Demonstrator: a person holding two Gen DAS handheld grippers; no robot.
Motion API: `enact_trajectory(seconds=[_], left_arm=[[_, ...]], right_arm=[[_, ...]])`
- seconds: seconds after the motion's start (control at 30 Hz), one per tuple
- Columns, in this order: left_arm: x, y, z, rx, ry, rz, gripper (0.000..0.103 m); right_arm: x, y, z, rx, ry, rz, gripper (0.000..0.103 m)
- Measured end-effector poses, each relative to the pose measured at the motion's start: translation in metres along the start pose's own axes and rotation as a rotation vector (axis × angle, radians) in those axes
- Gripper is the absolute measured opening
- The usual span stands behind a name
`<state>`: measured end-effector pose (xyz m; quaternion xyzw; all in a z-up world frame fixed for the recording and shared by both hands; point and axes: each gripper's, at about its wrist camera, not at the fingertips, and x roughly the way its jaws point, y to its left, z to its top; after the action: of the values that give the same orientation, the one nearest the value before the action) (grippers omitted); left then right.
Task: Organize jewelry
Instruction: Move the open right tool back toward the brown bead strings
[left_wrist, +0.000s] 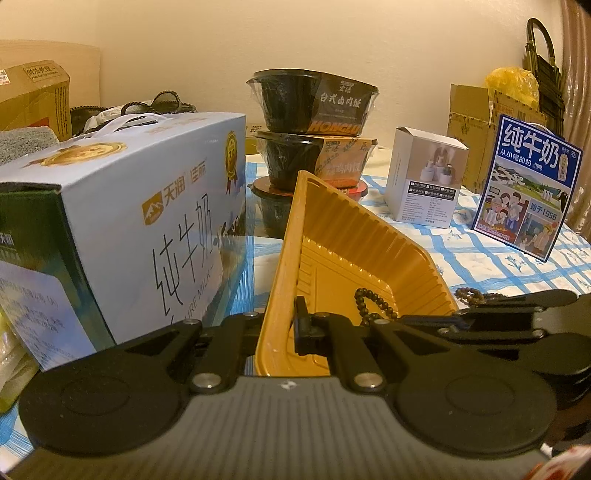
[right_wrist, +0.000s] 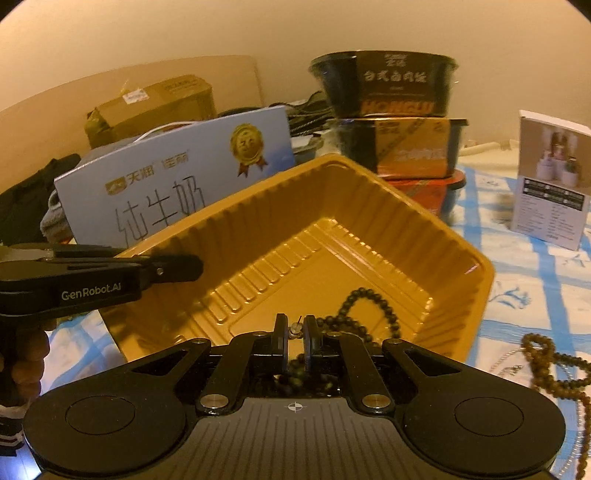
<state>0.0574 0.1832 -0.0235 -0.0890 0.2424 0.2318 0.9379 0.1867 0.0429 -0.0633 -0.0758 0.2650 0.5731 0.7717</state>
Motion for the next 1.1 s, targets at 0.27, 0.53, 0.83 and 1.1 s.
enact_trajectory(seconds=[0.27,0.53,0.83,1.1], left_arm=[[0.000,0.000,0.000,0.001,0.000,0.000,0.006],[0.000,0.000,-0.001,0.002,0.000,0.001,0.006],[-0.001,0.000,-0.001,-0.004,-0.002,0.002,0.006],[-0.002,0.000,-0.001,-0.008,-0.004,-0.001,0.006]], right_arm=[[-0.002,0.003,-0.002,0.027,-0.011,0.029,0.010],[-0.044,-0.009,-0.006,0.072,-0.085,-0.004,0.043],[-0.093,-0.060,-0.028,0.211,-0.102,-0.187,0.043],[-0.115,-0.104,-0.054,0.330,-0.057,-0.343,0.043]])
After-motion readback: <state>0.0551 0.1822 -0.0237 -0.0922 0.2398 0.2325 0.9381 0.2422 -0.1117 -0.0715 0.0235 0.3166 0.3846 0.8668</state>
